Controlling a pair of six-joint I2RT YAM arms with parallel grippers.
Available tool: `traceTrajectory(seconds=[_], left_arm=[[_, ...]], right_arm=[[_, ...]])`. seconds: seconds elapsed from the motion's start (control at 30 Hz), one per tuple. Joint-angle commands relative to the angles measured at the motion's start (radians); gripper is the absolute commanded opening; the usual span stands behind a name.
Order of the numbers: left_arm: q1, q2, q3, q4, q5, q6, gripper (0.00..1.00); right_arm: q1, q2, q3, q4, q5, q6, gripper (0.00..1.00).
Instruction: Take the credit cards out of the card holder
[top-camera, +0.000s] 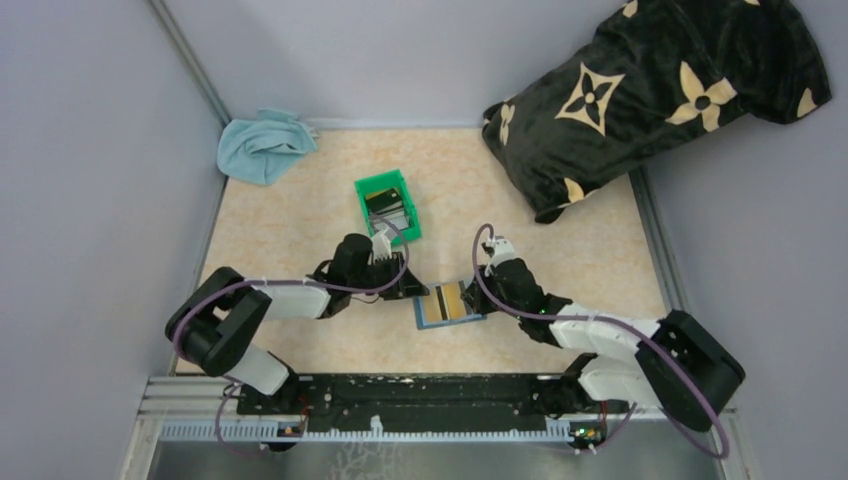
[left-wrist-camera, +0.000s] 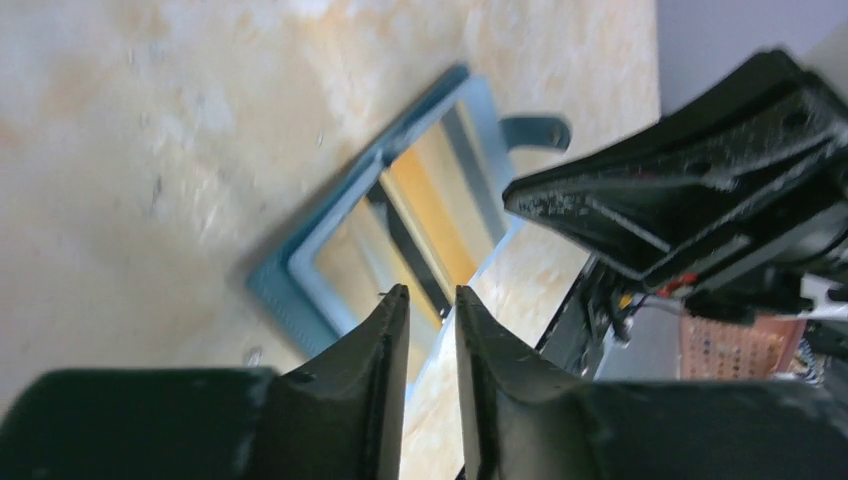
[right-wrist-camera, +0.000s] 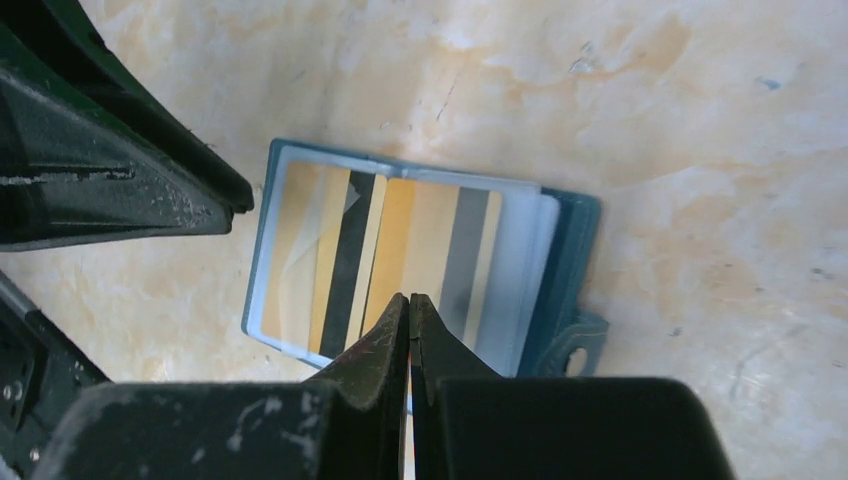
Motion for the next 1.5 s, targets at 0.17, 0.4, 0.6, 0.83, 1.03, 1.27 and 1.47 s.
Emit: traceTrajectory(seconds=[0.17, 0.4, 0.6, 0.83, 1.03, 1.27, 1.47], left_arm=[[-0.011, 0.031, -0.164, 0.181, 0.051, -0.041, 0.09], [-0.013, 0.177, -0.197, 0.344, 0.088, -0.105, 0.08], [-0.014, 0.219, -0.185, 0.367, 0.102, -0.119, 0.10], [-0.013, 0.237, -0.161, 0.334, 0.089, -0.118, 0.11], [-0.013, 0.205, -0.167, 0.379, 0.135, -0.142, 0.10], [-0.017, 0.057, -0.145, 0.254, 0.097, -0.111, 0.12], [-0.024, 0.073, -0.071, 0.181, 0.097, -0.063, 0.13]], right_arm=[[-0.004, 0.227, 0.045, 0.264, -0.169, 0.012, 0.00], [-0.003, 0.253, -0.001, 0.325, -0.173, 0.058, 0.00], [-0.004, 0.241, -0.010, 0.308, -0.154, 0.058, 0.12], [-0.004, 0.239, -0.011, 0.304, -0.156, 0.057, 0.27], [-0.006, 0.199, -0.013, 0.256, -0.113, 0.047, 0.30], [-0.006, 0.236, -0.021, 0.297, -0.136, 0.058, 0.32], [-0.007, 0.260, -0.024, 0.336, -0.163, 0.072, 0.31]])
